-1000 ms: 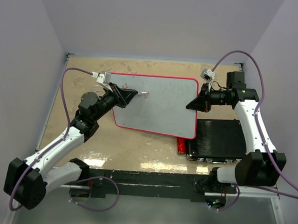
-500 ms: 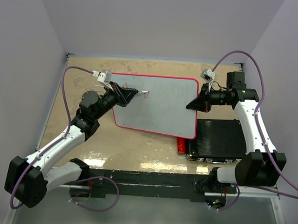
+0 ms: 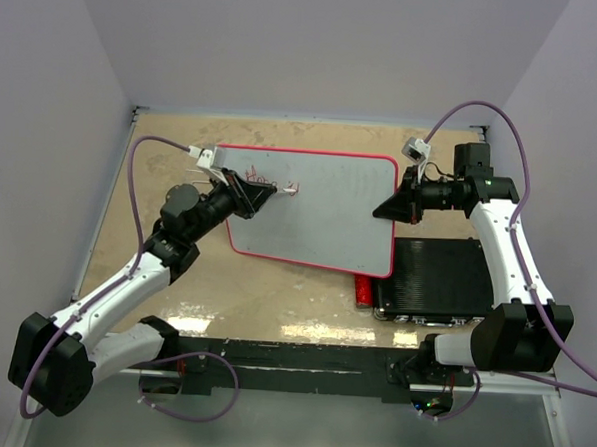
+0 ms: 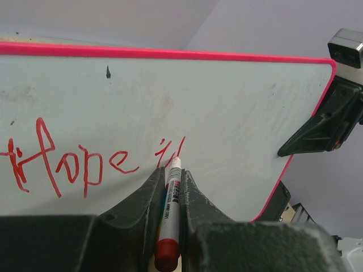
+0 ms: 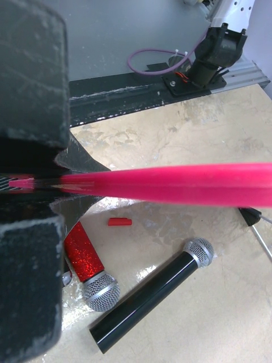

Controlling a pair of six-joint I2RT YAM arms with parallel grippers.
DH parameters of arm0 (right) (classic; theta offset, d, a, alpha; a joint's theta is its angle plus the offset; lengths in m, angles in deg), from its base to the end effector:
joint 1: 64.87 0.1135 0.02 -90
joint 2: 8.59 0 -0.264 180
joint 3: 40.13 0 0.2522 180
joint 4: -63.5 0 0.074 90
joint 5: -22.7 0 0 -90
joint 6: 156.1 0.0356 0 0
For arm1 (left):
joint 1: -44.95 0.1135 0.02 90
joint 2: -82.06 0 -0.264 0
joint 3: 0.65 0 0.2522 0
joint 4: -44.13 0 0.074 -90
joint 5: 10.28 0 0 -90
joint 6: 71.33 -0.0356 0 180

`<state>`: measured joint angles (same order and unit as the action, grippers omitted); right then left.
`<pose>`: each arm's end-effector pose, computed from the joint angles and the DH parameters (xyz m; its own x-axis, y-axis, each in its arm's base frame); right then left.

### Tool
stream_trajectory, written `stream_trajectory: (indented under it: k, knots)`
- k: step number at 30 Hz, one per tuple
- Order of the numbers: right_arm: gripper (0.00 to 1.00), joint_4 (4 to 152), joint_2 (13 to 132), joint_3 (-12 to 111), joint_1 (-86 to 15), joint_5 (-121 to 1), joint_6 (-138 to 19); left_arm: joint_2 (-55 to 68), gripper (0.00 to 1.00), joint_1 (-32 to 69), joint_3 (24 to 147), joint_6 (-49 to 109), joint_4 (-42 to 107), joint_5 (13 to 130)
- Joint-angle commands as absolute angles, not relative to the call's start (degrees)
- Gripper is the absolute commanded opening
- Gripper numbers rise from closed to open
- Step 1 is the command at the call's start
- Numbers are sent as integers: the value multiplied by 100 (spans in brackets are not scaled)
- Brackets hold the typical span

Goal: Write a sentence on the whiteboard

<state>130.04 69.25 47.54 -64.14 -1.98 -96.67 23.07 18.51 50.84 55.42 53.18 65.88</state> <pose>0.2612 0.0357 0.3404 -0.4633 -0.2183 -0.8589 -0.8591 0.3486 0.3748 0.2134 -0.1156 0.3098 -0.3674 -0.4661 -0.8048 0.5325 0.6041 -0.5929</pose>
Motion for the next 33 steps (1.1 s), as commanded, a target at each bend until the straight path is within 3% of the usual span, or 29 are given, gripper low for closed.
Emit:
stream_trajectory:
  k: [1, 33]
  knots:
    - [0, 12851, 6744, 4816, -6373, -41, -9827, 2370, 0, 1832, 4897, 5383, 5278, 6513]
    - [0, 12842, 6709, 4808, -6382, -33, -9827, 2141, 0, 1850, 5573, 5286, 5375, 6619]
